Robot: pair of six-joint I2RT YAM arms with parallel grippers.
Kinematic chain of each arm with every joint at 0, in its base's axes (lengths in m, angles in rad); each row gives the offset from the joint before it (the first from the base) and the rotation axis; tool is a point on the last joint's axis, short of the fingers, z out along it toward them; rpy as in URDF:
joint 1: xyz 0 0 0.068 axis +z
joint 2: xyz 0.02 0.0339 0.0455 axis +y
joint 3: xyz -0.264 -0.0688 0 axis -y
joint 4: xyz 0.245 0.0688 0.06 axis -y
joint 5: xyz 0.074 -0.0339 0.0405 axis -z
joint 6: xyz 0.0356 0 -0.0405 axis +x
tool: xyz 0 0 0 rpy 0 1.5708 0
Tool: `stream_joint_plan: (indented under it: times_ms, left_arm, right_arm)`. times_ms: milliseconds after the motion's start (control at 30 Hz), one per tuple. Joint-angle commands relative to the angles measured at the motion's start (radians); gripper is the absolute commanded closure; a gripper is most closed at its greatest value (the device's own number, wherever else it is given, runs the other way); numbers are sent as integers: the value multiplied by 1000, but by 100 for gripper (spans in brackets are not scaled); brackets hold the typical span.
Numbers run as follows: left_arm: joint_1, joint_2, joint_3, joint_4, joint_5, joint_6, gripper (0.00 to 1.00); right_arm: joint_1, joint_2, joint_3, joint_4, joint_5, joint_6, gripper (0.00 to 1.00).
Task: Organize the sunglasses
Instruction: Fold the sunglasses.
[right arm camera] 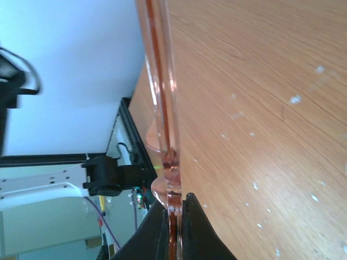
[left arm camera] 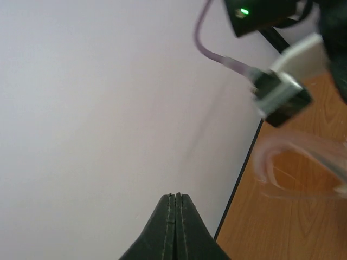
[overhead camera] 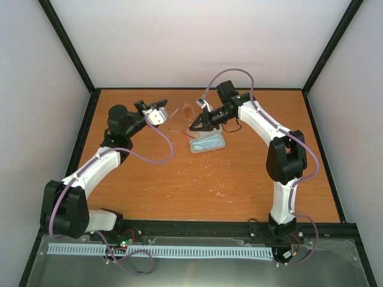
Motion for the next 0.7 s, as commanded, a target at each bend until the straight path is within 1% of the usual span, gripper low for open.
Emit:
stream_joint_plan:
  times_ms: [0, 100, 133, 233, 333, 433, 533, 600, 667]
  left_arm:
    - [39, 57, 128, -128, -50, -190, 99]
    - [84, 156, 283, -191, -2, -281, 99]
    - [97, 192, 342, -225, 34, -317, 99]
    - [130, 291, 515, -348, 200, -413, 99]
    - [134, 362, 629, -447, 389, -474, 99]
    - [134, 395, 668, -474, 535, -537, 99]
    - [134, 409, 676, -484, 651, -614, 99]
    - [127, 411, 675, -500, 710, -641, 99]
    - [115, 409, 668, -530, 748, -633, 99]
  right_arm:
    - [-4, -16, -50, -37, 100, -21, 97]
    - [-4, -31, -75, -23, 93, -20, 97]
    - [-4, -35, -80, -19, 90, -21, 97]
    - [-4, -43, -82, -11, 83, -21, 97]
    - [-4, -43, -80, 5, 80, -9, 97]
    - [-5, -39, -72, 36, 72, 14, 97]
    - [-5, -35, -63, 82, 58, 46, 97]
    - [-5, -32, -59, 111, 44, 71, 97]
    - [-5, -25, -50, 133, 28, 88, 97]
